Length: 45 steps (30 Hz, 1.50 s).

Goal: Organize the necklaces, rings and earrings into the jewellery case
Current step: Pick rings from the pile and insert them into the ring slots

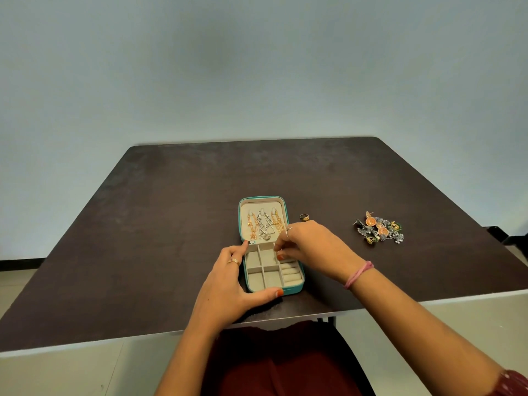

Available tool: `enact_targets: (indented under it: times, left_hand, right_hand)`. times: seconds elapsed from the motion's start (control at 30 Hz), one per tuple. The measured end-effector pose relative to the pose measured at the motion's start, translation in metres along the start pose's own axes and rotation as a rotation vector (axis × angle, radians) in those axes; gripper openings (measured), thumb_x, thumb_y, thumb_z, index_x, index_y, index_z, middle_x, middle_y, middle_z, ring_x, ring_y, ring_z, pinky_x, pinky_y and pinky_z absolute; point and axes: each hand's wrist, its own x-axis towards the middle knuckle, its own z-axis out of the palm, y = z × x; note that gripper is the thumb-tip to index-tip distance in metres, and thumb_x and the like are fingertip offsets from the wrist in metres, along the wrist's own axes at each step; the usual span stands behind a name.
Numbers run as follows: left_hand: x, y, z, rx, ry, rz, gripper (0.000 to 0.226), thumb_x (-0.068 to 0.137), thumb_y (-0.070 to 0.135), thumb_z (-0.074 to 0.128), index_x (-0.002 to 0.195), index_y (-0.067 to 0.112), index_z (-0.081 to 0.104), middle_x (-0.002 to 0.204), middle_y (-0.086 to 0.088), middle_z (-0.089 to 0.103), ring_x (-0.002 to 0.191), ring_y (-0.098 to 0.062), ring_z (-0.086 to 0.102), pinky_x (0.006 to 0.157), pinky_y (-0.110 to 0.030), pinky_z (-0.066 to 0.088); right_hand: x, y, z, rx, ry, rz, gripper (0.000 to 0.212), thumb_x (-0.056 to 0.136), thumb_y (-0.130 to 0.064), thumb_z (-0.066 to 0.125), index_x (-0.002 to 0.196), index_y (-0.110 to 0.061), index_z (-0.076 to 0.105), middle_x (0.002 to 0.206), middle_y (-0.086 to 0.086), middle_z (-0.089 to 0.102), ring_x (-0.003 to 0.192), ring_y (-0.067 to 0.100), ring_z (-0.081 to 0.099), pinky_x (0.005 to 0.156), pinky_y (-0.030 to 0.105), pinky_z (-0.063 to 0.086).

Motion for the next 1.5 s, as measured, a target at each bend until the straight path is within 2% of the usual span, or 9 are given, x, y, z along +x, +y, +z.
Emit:
enact_targets:
  times: [0.1,0.17,0.4,0.53,0.63,1.13,1.27,1.37,1.5]
  left_hand:
    - [0.001,0.000,0.000,0.004,-0.003,-0.002,0.116,0.058,0.070,0.073,0.150,0.029,0.017,0.122,0.027,0.030,0.113,0.005,0.039,0.092,-0.017,0.040]
    - [0.001,0.001,0.000,0.006,-0.010,-0.007,0.116,0.057,0.070,0.072,0.150,0.029,0.016,0.121,0.027,0.029,0.112,0.006,0.038,0.091,-0.017,0.040]
    - [0.001,0.001,0.000,-0.006,-0.018,-0.026,0.116,0.056,0.069,0.074,0.150,0.031,0.017,0.121,0.028,0.028,0.112,0.006,0.037,0.094,-0.017,0.039]
    - [0.001,0.002,0.000,-0.008,-0.012,-0.028,0.117,0.056,0.070,0.074,0.150,0.030,0.016,0.122,0.029,0.028,0.112,0.006,0.037,0.093,-0.017,0.039]
    - [0.001,0.002,0.000,-0.003,-0.018,-0.033,0.118,0.055,0.070,0.073,0.150,0.030,0.015,0.122,0.028,0.028,0.113,0.005,0.037,0.095,-0.020,0.041]
    - [0.003,0.003,0.000,0.023,-0.031,-0.029,0.117,0.058,0.069,0.073,0.151,0.030,0.014,0.121,0.028,0.025,0.113,0.005,0.035,0.097,-0.021,0.040]
    - [0.003,0.003,0.001,0.021,-0.025,-0.031,0.117,0.059,0.067,0.074,0.151,0.029,0.013,0.121,0.028,0.026,0.113,0.006,0.035,0.096,-0.019,0.040]
    - [0.003,0.002,0.001,0.019,-0.025,-0.030,0.116,0.060,0.066,0.075,0.151,0.028,0.014,0.122,0.028,0.026,0.114,0.006,0.035,0.097,-0.021,0.040]
    - [0.002,0.003,0.000,0.028,-0.025,-0.028,0.116,0.061,0.065,0.075,0.151,0.027,0.013,0.121,0.027,0.026,0.113,0.005,0.035,0.097,-0.021,0.040]
  right_hand:
    - [-0.004,0.010,0.003,0.031,0.046,-0.022,0.019,0.088,-0.028,0.065,0.105,-0.024,0.071,0.104,-0.005,0.072,0.096,0.011,0.063,0.085,0.030,0.050]
    - [-0.008,0.018,-0.002,0.109,0.059,-0.021,0.017,0.088,-0.026,0.066,0.103,-0.023,0.072,0.101,-0.007,0.072,0.092,0.007,0.064,0.083,0.020,0.048]
    - [-0.027,0.064,-0.022,0.326,0.313,0.197,0.013,0.088,-0.016,0.066,0.098,-0.022,0.071,0.083,-0.012,0.064,0.074,-0.003,0.059,0.068,0.002,0.041]
    - [-0.034,0.078,-0.009,0.316,0.187,0.255,0.015,0.086,-0.022,0.068,0.102,-0.025,0.069,0.091,-0.015,0.061,0.077,-0.005,0.056,0.066,0.003,0.041]
    - [-0.033,0.080,0.004,0.304,0.119,0.255,0.022,0.084,-0.029,0.070,0.106,-0.026,0.068,0.098,-0.012,0.061,0.083,0.001,0.057,0.075,0.013,0.046]
    - [-0.029,0.072,0.012,0.357,0.135,0.266,0.008,0.090,-0.028,0.062,0.094,-0.028,0.069,0.101,-0.007,0.061,0.093,0.008,0.057,0.083,0.024,0.047]
    - [-0.028,0.058,0.005,0.604,0.062,0.290,0.009,0.093,-0.028,0.057,0.095,-0.028,0.066,0.099,-0.006,0.063,0.092,0.010,0.057,0.081,0.025,0.046]
    - [-0.027,0.049,-0.002,0.884,-0.066,0.313,0.011,0.093,-0.022,0.057,0.096,-0.020,0.068,0.088,-0.007,0.064,0.076,0.007,0.049,0.065,0.020,0.038]
    - [-0.021,0.043,-0.002,0.994,-0.266,0.341,0.011,0.090,-0.022,0.062,0.086,-0.022,0.073,0.092,0.009,0.056,0.069,0.011,0.038,0.059,0.023,0.030]
